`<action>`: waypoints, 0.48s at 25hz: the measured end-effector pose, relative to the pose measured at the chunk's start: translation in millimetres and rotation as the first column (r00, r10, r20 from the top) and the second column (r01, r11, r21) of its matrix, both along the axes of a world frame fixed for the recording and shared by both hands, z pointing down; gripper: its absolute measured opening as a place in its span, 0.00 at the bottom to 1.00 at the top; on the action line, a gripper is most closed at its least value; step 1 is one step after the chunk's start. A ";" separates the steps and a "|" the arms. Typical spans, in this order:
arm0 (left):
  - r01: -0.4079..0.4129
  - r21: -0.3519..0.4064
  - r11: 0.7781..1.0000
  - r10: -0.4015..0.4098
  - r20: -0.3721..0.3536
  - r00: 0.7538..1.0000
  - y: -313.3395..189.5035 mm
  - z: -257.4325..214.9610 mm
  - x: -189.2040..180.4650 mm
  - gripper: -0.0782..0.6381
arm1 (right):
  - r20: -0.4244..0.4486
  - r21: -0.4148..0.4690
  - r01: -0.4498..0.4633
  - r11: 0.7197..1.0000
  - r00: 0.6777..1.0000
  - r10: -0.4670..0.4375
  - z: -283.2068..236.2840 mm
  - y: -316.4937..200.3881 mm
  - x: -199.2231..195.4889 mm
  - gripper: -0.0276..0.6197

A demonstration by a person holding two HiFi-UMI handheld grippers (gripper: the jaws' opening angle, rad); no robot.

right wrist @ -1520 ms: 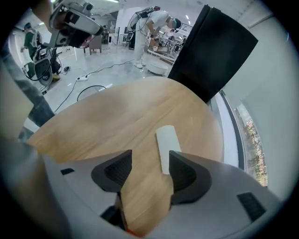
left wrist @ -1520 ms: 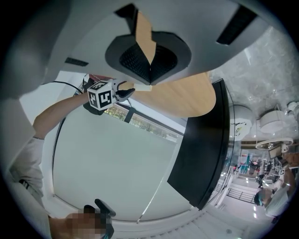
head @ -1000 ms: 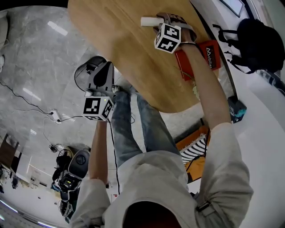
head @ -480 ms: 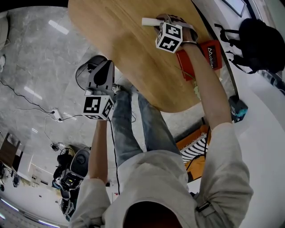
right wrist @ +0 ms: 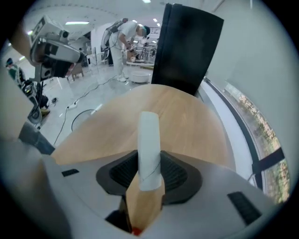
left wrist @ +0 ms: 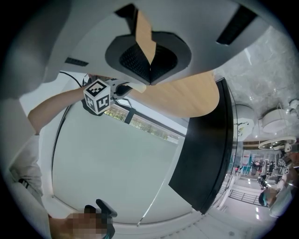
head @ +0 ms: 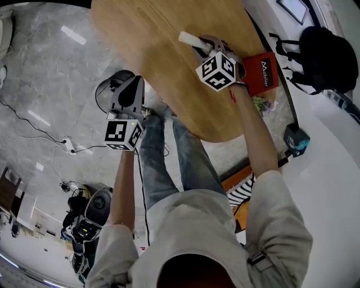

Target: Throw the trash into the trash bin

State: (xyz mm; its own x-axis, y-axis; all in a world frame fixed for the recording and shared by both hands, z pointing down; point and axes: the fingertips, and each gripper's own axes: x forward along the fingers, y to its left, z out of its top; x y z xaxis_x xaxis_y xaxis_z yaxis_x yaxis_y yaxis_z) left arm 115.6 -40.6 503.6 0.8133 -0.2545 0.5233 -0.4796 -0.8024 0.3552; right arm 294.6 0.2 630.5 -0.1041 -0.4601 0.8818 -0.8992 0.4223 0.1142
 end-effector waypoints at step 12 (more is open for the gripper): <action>0.054 -0.001 0.999 -0.054 -0.006 0.999 10.0 -2.8 -32.3 0.13 | 0.346 0.060 -0.463 0.885 0.841 0.416 -52.5 57.3 -68.3 0.29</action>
State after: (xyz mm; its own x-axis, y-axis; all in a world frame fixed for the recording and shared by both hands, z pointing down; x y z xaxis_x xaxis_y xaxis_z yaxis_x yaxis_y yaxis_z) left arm 83.4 -30.5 500.7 0.8015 -0.2976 0.5186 -0.5198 -0.7755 0.3584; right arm 226.3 57.5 578.0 -0.1223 -0.6361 0.7619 -0.9836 -0.0248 -0.1786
